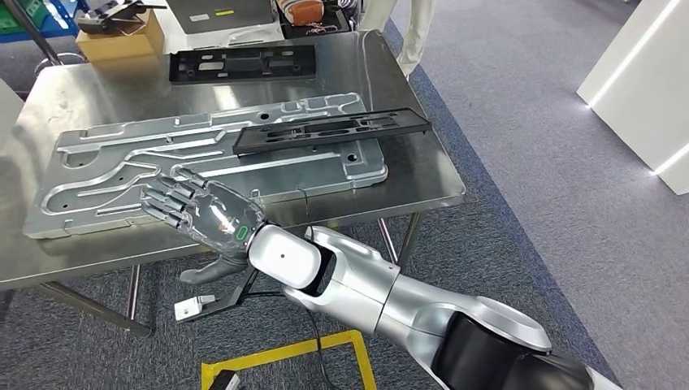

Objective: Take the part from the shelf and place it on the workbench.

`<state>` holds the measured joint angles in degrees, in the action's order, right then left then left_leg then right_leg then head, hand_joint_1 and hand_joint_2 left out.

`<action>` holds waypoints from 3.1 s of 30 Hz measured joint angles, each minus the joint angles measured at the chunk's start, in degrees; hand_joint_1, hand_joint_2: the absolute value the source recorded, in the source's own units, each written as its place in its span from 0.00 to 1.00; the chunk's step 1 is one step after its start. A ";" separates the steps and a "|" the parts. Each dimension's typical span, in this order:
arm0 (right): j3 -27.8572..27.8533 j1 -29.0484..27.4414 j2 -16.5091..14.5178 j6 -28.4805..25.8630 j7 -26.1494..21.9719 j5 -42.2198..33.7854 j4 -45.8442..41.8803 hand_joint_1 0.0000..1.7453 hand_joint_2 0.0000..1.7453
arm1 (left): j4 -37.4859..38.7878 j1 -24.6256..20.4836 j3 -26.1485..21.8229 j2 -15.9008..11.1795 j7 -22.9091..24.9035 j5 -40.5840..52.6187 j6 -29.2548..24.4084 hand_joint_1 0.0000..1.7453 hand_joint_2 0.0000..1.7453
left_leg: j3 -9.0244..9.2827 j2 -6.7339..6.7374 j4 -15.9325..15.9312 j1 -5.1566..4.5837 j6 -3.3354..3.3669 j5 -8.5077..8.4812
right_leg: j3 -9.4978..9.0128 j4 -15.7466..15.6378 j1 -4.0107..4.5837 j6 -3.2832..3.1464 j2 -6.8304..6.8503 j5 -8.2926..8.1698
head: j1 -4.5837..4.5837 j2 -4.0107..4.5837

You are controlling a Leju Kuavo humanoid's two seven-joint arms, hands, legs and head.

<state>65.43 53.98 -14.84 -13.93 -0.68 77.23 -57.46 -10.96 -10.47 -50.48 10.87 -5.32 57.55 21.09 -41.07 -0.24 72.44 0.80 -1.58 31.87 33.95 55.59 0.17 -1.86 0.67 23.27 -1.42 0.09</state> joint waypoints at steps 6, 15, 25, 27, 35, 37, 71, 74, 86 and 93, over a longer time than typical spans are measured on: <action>0.03 -0.08 -0.06 -0.11 -0.14 -0.13 0.31 0.00 0.00 | -0.01 -0.02 -0.07 -0.10 -0.26 0.23 0.09 0.00 0.00 | 10.26 -0.12 -11.48 1.19 -1.68 -3.28 | 5.19 2.99 -0.73 1.99 0.03 -2.21 | 0.00 0.00; 0.03 -0.12 0.74 -0.21 -0.35 -0.35 0.44 0.00 0.00 | 0.01 0.08 -0.08 0.05 -0.54 0.75 0.30 0.00 0.00 | 6.47 0.20 -12.58 0.05 3.05 -6.28 | 10.26 18.33 -0.87 3.76 -0.34 8.18 | 0.02 0.00; 0.03 0.21 1.23 -0.13 -0.35 -0.46 -0.22 0.00 0.00 | -0.02 0.18 -0.08 0.68 -0.66 0.90 0.33 0.00 0.00 | 2.83 0.07 -14.01 -0.80 1.90 -11.10 | -3.51 0.87 1.61 -0.76 -0.45 3.83 | 0.02 0.00; 0.03 0.25 1.23 -0.08 -0.35 -0.49 -0.23 0.00 0.00 | -0.02 0.32 -0.08 0.68 -0.66 0.92 0.33 0.00 0.00 | 1.96 0.00 -11.85 -0.84 1.34 -8.18 | -3.11 -0.63 1.14 -0.66 -0.15 2.08 | 0.01 0.00; 0.03 -0.13 1.25 1.06 -0.39 -1.48 -0.68 0.00 0.00 | -0.02 0.40 -0.08 0.49 -0.73 0.93 0.02 0.00 0.00 | 7.01 0.05 -6.51 1.17 -2.31 -4.15 | 4.31 2.35 -0.33 1.37 0.20 -1.55 | -0.01 0.00; 0.02 -0.28 1.27 1.40 -0.64 -2.26 -1.12 0.00 0.00 | -0.02 0.36 -0.08 0.50 -0.86 0.97 -0.01 0.00 0.00 | 10.09 -0.08 -11.45 1.10 -1.75 -2.55 | 5.73 3.74 -0.27 2.01 0.07 -2.04 | 0.01 0.00; -22.05 -29.36 0.62 5.23 -30.54 -49.90 23.24 0.00 0.00 | -0.02 2.97 -0.19 -0.79 -2.76 0.16 -1.59 0.00 0.00 | 9.10 3.27 -13.13 -0.62 1.43 -4.10 | 0.67 3.31 0.93 0.95 5.26 2.22 | 0.02 0.00; -22.17 -30.13 0.22 4.42 -30.32 -47.80 23.07 0.00 0.00 | -0.02 3.04 -0.26 -0.83 -2.16 -0.09 -1.69 0.00 0.00 | 8.89 1.71 -14.04 -0.10 2.54 -4.91 | 1.28 4.89 0.67 2.10 3.93 3.62 | 0.02 0.00; -22.58 -31.76 0.26 3.21 -29.17 -44.62 22.59 0.00 0.00 | -0.02 2.55 -0.48 -0.80 -1.33 -0.10 -2.16 0.00 0.00 | 6.10 -6.18 -14.30 0.81 0.51 -7.81 | -2.49 2.58 -1.29 3.11 -5.27 4.83 | 0.02 0.00; -22.79 -32.36 -0.14 3.01 -29.01 -43.56 22.00 0.00 0.00 | -0.02 2.27 -0.54 -0.84 -0.91 0.10 -2.27 0.00 0.00 | -0.06 -0.72 -0.74 0.81 -0.54 -0.31 | -2.15 1.55 -0.44 0.45 0.49 3.66 | 0.01 0.00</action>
<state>42.64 21.62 -14.98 -10.92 -29.69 33.67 -35.46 -10.97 -8.20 -51.01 10.03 -6.23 57.65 18.82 -41.14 -0.96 71.70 1.62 -2.12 31.56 31.80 57.13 -0.27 -1.41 1.16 26.92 -1.41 0.09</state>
